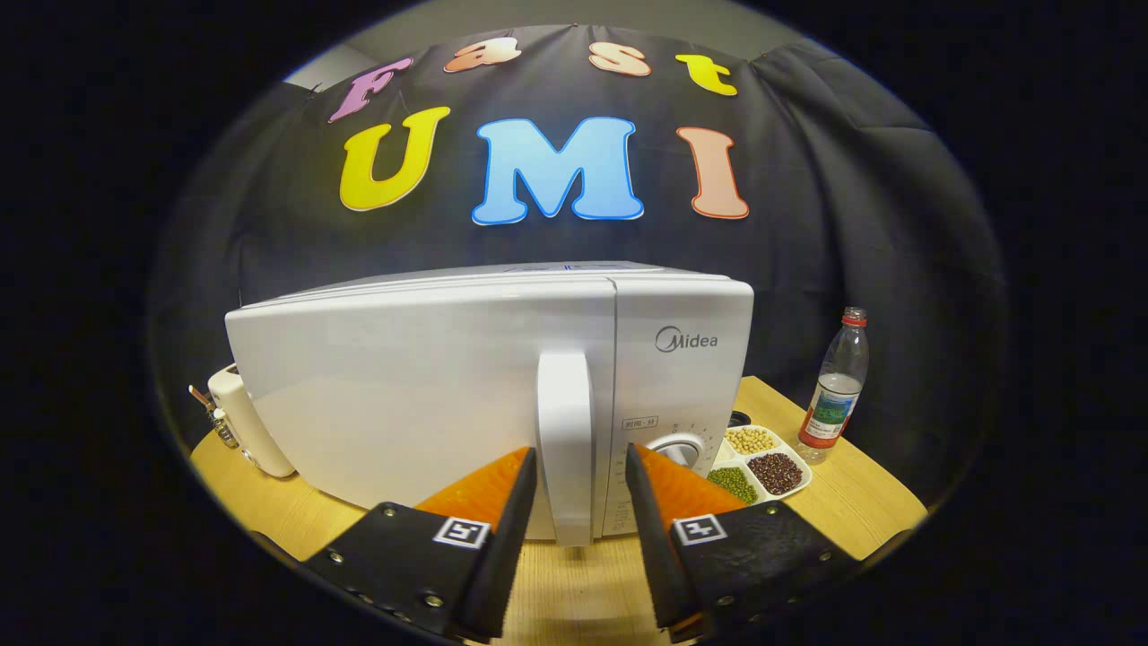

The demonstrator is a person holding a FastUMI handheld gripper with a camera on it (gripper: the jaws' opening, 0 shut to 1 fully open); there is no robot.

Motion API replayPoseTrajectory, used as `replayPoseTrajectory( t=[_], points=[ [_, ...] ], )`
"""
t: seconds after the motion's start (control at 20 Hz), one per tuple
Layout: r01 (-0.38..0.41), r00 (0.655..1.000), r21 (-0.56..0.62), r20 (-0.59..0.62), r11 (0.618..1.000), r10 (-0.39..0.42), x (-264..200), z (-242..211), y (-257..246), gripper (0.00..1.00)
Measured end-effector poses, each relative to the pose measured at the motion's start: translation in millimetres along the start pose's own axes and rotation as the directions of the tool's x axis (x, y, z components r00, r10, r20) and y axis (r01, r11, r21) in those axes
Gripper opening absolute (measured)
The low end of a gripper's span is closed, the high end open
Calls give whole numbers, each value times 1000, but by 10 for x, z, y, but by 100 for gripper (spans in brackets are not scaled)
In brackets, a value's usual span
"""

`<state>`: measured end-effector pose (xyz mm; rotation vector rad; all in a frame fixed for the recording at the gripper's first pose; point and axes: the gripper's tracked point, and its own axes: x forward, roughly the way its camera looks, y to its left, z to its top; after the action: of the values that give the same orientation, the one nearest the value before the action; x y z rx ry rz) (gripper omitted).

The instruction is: Open the microwave, put the food inside, and close the microwave door.

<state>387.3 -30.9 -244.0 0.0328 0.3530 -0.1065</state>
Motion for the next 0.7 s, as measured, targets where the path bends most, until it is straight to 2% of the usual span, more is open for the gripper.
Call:
replayPoseTrajectory(
  t=[0.05, 0.1, 0.15, 0.25, 0.3, 0.45, 0.5, 0.6, 0.7],
  points=[
    [7, 1000, 1, 11, 1000, -7, -11, 31, 17, 50],
    [21, 1000, -11, 21, 1000, -21, -13, 40, 11, 34],
    [32, 999, -25, 27, 999, -32, -38, 68, 19, 29],
    [48, 999, -13, 21, 999, -48, -10, 75, 2, 30],
    [38, 999, 15, 19, 999, -38, -74, 93, 13, 21],
    [2, 1000, 73, 14, 997, -3, -70, 101, 41, 21],
    [7, 1000, 76, 8, 997, -8, -129, 88, 59, 11],
    [33, 999, 24, 24, 999, -34, -270, 8, 49, 10],
    [12, 999, 29, 34, 999, -13, -514, -17, 119, 11]
  ],
)
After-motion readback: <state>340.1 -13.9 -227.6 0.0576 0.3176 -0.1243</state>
